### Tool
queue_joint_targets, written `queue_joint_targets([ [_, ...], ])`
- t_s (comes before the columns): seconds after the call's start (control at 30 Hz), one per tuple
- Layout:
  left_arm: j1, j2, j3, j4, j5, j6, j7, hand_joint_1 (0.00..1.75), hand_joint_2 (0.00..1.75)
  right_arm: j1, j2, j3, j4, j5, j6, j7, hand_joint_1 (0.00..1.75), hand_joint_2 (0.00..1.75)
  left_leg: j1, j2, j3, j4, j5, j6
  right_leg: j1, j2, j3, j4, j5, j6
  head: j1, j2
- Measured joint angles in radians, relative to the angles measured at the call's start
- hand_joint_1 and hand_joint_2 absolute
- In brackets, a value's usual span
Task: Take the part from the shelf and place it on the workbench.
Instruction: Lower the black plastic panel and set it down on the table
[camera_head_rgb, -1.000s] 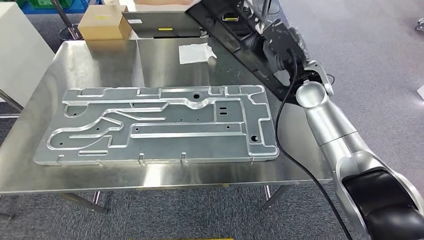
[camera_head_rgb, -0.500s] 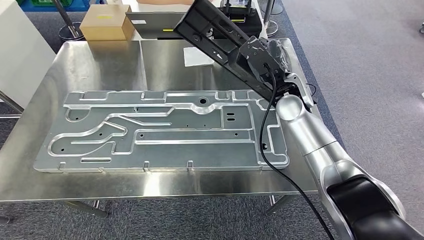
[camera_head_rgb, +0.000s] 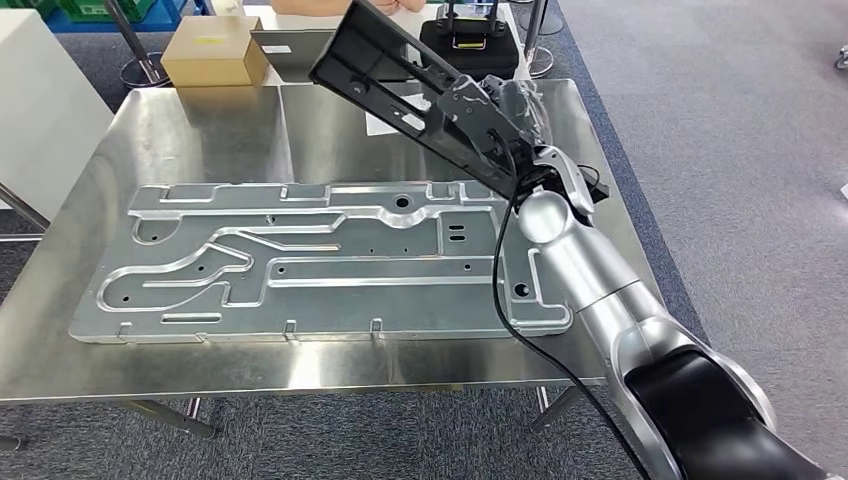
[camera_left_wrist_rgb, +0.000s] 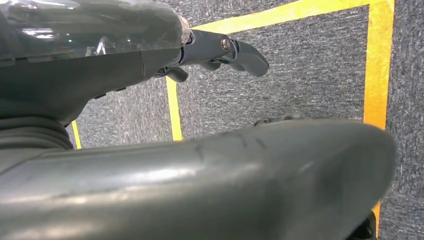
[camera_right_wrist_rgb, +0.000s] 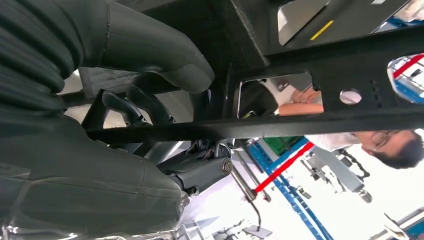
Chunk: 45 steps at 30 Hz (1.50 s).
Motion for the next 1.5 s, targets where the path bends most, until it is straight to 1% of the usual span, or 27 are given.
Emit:
queue_joint_targets([
  [0.1,-0.003,0.001,-0.007,0.000,-0.010,-0.007,0.004,0.00,0.00,-0.006,0.044,0.000,0.024,0.031,-0.001,-0.007,1.75,1.75,0.000,0.000,0.000,0.000,0.000,0.000,0.000,0.000,0.000,0.001,0.000,0.000,0.000,0.000],
  [0.27,-0.010,0.004,-0.018,0.000,-0.021,-0.012,0.005,0.00,0.00,-0.010,0.144,0.003,0.092,0.109,0.001,-0.024,1.75,1.75,0.000,0.001,0.001,0.000,0.000,0.000,0.001,0.001,0.000,0.002,0.000,0.000,0.000,0.000],
  [0.37,-0.013,0.006,-0.021,0.000,-0.021,-0.013,0.006,0.00,0.00,-0.016,0.194,0.013,0.145,0.154,-0.005,-0.031,1.75,1.75,0.000,0.001,0.001,-0.001,0.000,0.000,0.001,0.001,0.000,0.002,0.000,0.000,0.000,0.000],
  [0.53,-0.013,0.006,-0.021,0.000,-0.021,-0.012,0.008,0.00,0.00,-0.024,0.221,0.022,0.188,0.186,-0.013,-0.037,1.75,1.75,0.000,0.001,0.001,-0.001,0.000,0.000,0.001,0.001,0.000,0.002,0.000,0.000,0.000,0.000],
  [0.57,-0.014,0.007,-0.021,0.000,-0.021,-0.010,0.008,0.00,0.00,-0.027,0.230,0.026,0.207,0.198,-0.018,-0.039,1.75,1.75,0.000,0.001,0.001,-0.001,0.000,0.000,0.001,0.001,0.000,0.002,0.000,0.000,0.000,0.000],
  [0.7,-0.021,0.007,-0.020,0.000,-0.013,0.010,0.022,0.00,0.00,-0.039,0.310,0.061,0.375,0.301,-0.072,-0.040,1.75,1.75,0.000,0.001,0.003,0.000,0.000,0.000,0.001,0.000,0.002,0.002,-0.001,-0.001,0.000,0.000],
  [0.73,-0.022,0.007,-0.020,0.000,-0.010,0.015,0.025,0.00,0.00,-0.038,0.322,0.068,0.403,0.322,-0.079,-0.037,1.75,1.75,0.000,0.001,0.004,0.000,0.000,0.000,0.000,0.000,0.003,0.002,-0.001,-0.001,0.000,0.000],
  [0.83,-0.025,0.007,-0.017,0.000,0.000,0.028,0.033,0.00,0.00,-0.030,0.345,0.086,0.473,0.381,-0.093,-0.019,1.75,1.75,0.000,0.001,0.005,0.000,0.000,0.000,0.000,-0.001,0.004,0.001,-0.001,-0.001,0.000,0.000],
  [0.93,-0.026,0.006,-0.013,0.000,0.007,0.035,0.038,0.00,0.00,-0.014,0.358,0.098,0.520,0.411,-0.104,-0.006,1.75,1.75,0.000,-0.001,0.005,0.001,0.000,0.000,0.000,-0.002,0.005,0.001,-0.001,-0.001,0.000,0.000],
  [1.13,-0.026,0.006,0.003,0.000,0.027,0.053,0.045,0.00,0.00,0.029,0.363,0.106,0.576,0.428,-0.128,-0.003,1.75,1.75,0.000,-0.006,0.006,0.002,0.002,0.003,-0.001,-0.007,0.007,0.001,-0.001,-0.001,0.000,0.000],
  [1.27,-0.027,0.005,0.016,0.000,0.041,0.067,0.052,0.00,1.75,0.057,0.363,0.099,0.595,0.428,-0.142,-0.002,0.00,0.00,0.000,-0.007,0.007,0.002,0.002,0.004,-0.001,-0.008,0.009,0.000,-0.001,-0.001,0.000,0.000],
  [1.33,-0.027,0.004,0.023,0.000,0.048,0.068,0.054,0.00,1.75,0.078,0.363,0.091,0.603,0.423,-0.146,-0.004,0.00,0.00,0.000,-0.007,0.009,0.002,0.002,0.004,-0.002,-0.008,0.011,-0.001,-0.001,-0.001,0.000,0.000],
  [1.47,-0.028,0.000,0.036,0.000,0.063,0.078,0.051,0.00,0.00,0.114,0.360,0.069,0.615,0.415,-0.161,-0.009,0.00,0.00,0.000,-0.007,0.013,0.002,0.001,0.005,-0.002,-0.008,0.015,-0.001,-0.002,0.000,0.000,0.000],
  [1.5,-0.028,-0.001,0.040,0.000,0.068,0.082,0.049,0.00,0.00,0.118,0.359,0.060,0.618,0.415,-0.162,-0.010,0.00,0.00,0.000,-0.007,0.013,0.002,0.001,0.005,-0.002,-0.008,0.016,-0.001,-0.002,0.000,0.000,0.000],
])
